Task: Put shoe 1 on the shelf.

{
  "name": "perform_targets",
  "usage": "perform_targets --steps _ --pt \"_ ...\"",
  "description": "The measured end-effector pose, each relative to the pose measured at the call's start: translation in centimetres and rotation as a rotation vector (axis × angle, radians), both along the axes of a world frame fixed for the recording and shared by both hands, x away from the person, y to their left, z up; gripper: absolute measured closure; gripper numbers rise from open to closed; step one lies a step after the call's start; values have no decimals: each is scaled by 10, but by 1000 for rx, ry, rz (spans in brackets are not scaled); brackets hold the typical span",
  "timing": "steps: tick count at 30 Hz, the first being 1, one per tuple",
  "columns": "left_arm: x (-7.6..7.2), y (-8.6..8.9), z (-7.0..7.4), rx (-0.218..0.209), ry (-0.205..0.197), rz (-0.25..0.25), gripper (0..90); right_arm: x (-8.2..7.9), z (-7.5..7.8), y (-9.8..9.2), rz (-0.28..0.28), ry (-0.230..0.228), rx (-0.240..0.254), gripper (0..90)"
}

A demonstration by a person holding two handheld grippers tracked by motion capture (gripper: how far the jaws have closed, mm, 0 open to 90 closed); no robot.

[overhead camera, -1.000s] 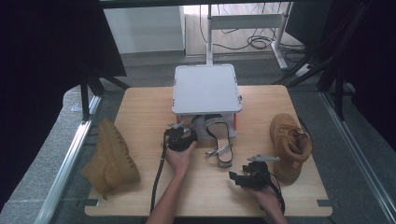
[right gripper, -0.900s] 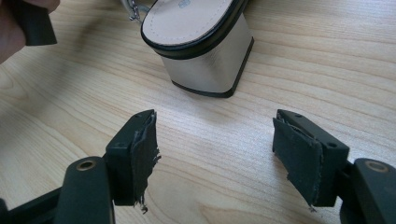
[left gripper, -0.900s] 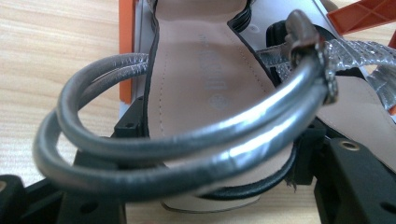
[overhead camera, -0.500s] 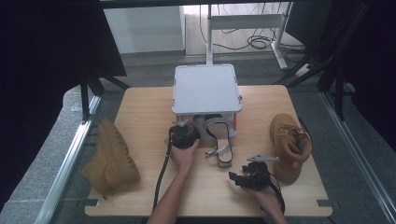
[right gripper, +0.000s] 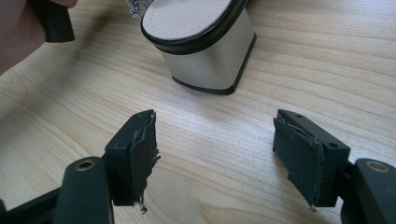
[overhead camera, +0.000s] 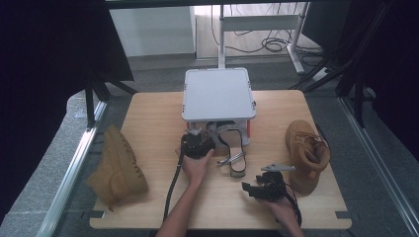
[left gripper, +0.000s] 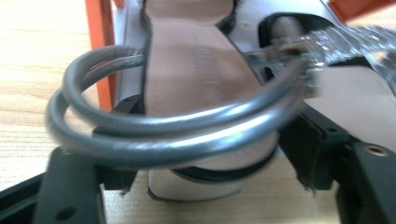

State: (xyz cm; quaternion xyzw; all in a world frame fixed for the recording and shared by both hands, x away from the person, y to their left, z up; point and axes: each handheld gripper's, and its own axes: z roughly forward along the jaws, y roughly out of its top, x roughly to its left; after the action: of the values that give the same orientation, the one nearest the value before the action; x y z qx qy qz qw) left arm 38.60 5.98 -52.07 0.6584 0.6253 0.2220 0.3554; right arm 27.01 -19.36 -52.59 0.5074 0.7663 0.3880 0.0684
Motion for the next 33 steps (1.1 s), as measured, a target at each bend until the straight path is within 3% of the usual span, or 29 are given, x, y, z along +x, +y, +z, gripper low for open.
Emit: perform_targets --steps 4,12,18,22,25,28,33 --pt "-10 2 4 22 10 -52 225 0 0 1 4 -5 1 304" --pt "-30 15 14 26 -19 -112 327 0 1 2 3 -5 1 304" --pt "-39 27 18 22 -29 -135 482 0 1 1 -3 -6 3 304" --pt "-45 41 16 18 -26 -172 706 0 2 0 -6 -6 4 304" --pt "-50 51 13 -35 -12 -222 808 0 1 1 -10 -8 0 304" --pt "-53 52 11 -44 2 -247 859 0 1 2 -8 -5 -2 303" --pt "-54 48 8 -23 19 -298 875 0 0 2 -11 -1 3 300"
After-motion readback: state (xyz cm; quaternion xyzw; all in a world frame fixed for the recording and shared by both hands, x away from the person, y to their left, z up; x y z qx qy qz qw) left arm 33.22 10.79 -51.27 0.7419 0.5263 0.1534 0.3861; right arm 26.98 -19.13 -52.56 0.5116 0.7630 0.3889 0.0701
